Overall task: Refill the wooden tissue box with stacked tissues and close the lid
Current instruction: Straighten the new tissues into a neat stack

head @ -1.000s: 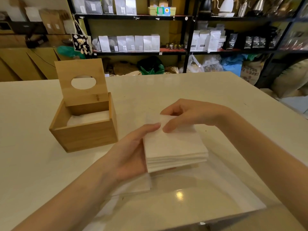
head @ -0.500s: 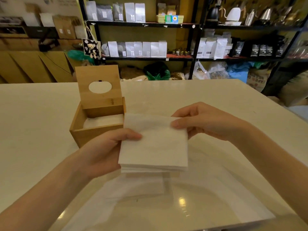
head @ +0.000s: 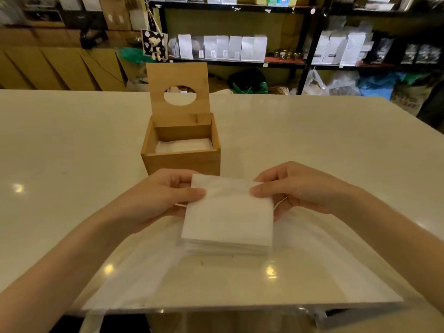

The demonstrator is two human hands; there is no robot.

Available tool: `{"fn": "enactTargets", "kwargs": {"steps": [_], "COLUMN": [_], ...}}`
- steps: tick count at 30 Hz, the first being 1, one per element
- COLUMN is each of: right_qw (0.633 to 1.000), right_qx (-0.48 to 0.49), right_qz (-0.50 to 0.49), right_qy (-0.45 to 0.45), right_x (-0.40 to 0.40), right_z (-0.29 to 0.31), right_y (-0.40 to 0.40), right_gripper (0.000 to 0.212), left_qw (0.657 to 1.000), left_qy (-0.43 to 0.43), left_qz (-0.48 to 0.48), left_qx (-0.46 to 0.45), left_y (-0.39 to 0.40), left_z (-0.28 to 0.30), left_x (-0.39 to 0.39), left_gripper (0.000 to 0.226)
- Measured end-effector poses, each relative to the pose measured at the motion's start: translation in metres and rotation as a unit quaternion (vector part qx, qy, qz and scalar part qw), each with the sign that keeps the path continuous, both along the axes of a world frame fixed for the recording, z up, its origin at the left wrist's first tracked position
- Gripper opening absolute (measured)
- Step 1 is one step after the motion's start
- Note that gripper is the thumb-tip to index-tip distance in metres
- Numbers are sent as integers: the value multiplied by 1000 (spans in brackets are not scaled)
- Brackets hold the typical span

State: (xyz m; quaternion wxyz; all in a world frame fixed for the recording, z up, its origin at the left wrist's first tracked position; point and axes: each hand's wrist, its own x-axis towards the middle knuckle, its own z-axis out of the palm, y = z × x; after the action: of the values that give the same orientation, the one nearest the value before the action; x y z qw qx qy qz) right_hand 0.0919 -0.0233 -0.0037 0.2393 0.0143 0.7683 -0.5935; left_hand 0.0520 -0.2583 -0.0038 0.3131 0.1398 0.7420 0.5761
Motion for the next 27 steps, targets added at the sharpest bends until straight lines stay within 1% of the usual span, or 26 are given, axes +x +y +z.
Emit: {"fn": "enactTargets", "kwargs": {"steps": [4, 8, 10, 12, 13, 14, 15, 17, 18, 19, 21, 23, 27], "right_qw": [996, 981, 971, 952, 940, 928, 918, 913, 915, 916, 915, 915, 915], "right_qx": [67, 132, 163, 208, 232, 256, 278, 300, 304, 309, 320, 325, 326], "right_qz": [-11, -10, -15, -19, -20, -15, -2, 27, 39, 53, 80, 99, 123], "right_qy": [62, 139, 177, 223, 248, 270, 284, 276, 263, 251, 233, 216, 206], "right_x": [1, 3, 4, 4, 5, 5, 6, 7, 7, 7, 6, 6, 6], "right_z": [-5, -10, -14, -18, -20, -20, -20, -15, -12, -11, -15, -21, -27], "right_y": [-1, -4, -6, -7, -6, -5, -4, -2, -2, -2, -2, -2, 1], "right_gripper": [13, 11, 10, 11, 15, 24, 39, 69, 77, 80, 82, 80, 78], "left_qw": [997, 986, 972, 950, 940, 932, 927, 918, 911, 904, 900, 907, 913], "left_qy": [64, 135, 185, 238, 256, 269, 274, 280, 286, 291, 282, 263, 239], "left_qz": [7, 9, -1, -29, -43, -58, -73, -108, -129, -152, -191, -198, -191], "left_qx": [-35, -93, -142, -201, -221, -235, -243, -258, -267, -274, -272, -264, -272], "left_y": [1, 2, 3, 4, 4, 4, 3, 1, 0, 0, 1, 1, -1], "left_z": [-7, -10, -13, -14, -13, -11, -9, -5, -3, -1, 0, -2, -7], "left_x": [-1, 0, -1, -2, -2, -3, -5, -7, -8, -9, -9, -10, -13], "left_gripper": [20, 17, 15, 20, 24, 30, 40, 67, 77, 80, 67, 56, 58]}}
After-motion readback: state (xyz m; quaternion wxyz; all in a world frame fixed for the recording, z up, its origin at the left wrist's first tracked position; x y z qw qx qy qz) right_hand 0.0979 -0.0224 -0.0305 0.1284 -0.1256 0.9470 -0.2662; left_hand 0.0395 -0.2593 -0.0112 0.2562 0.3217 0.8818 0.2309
